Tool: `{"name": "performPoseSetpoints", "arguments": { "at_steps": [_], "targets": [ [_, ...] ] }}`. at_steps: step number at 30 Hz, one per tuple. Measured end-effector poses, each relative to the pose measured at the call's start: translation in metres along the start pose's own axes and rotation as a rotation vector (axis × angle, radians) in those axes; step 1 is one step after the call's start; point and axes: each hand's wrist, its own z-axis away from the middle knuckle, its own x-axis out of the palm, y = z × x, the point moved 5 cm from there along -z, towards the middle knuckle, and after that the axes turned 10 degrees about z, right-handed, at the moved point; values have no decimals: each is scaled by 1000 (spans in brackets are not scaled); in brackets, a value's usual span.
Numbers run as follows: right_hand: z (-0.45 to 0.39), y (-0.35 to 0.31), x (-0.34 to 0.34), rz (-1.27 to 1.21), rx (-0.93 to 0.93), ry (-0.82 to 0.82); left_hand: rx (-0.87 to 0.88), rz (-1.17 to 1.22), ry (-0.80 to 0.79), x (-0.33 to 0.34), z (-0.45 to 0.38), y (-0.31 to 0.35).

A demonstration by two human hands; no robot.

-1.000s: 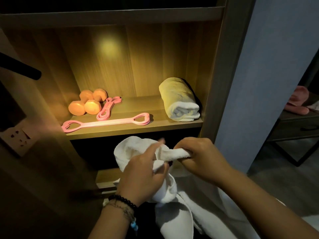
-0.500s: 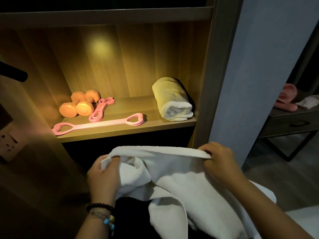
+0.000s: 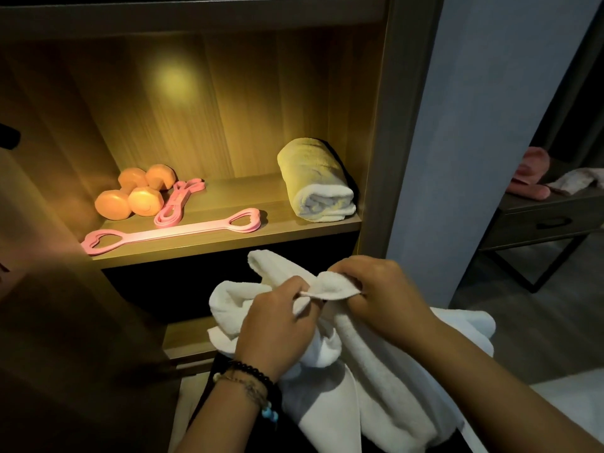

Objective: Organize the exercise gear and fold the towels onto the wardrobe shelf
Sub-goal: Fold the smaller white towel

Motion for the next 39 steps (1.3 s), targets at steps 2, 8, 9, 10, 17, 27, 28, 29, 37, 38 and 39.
{"name": "performPoseSetpoints", "arguments": {
  "at_steps": [2, 8, 9, 10, 17, 27, 28, 29, 37, 38, 39],
  "targets": [
    [4, 7, 5, -77, 31, -61, -16, 74, 101, -5, -3, -8],
    [14, 57, 5, 70, 209, -194, -243, 241, 374, -38, -6, -37],
    [15, 70, 1, 69, 273, -176, -284, 259, 413, -43, -6, -43],
    [17, 83, -4, 61, 336, -138, -326, 291, 450, -47, -5, -49],
    [6, 85, -23, -74, 375, 152, -269, 284, 322, -48, -5, -29],
    [-29, -9, -28, 88, -223, 135, -2, 182, -82, -8, -8, 18],
    [-29, -11, -28, 66, -225, 151, -4, 209, -89, -6, -8, 16],
    [-28, -14, -27, 41, -226, 165, 1, 229, -95, -5, -7, 15],
    [-23, 14, -26, 177, -165, 143, 32, 248, 201, -29, -8, 2],
    [-21, 26, -26, 231, -109, 109, -5, 276, 253, -35, -10, -3],
    [-20, 41, -27, 268, -32, 74, -56, 311, 306, -41, -11, -9]
  ]
}}
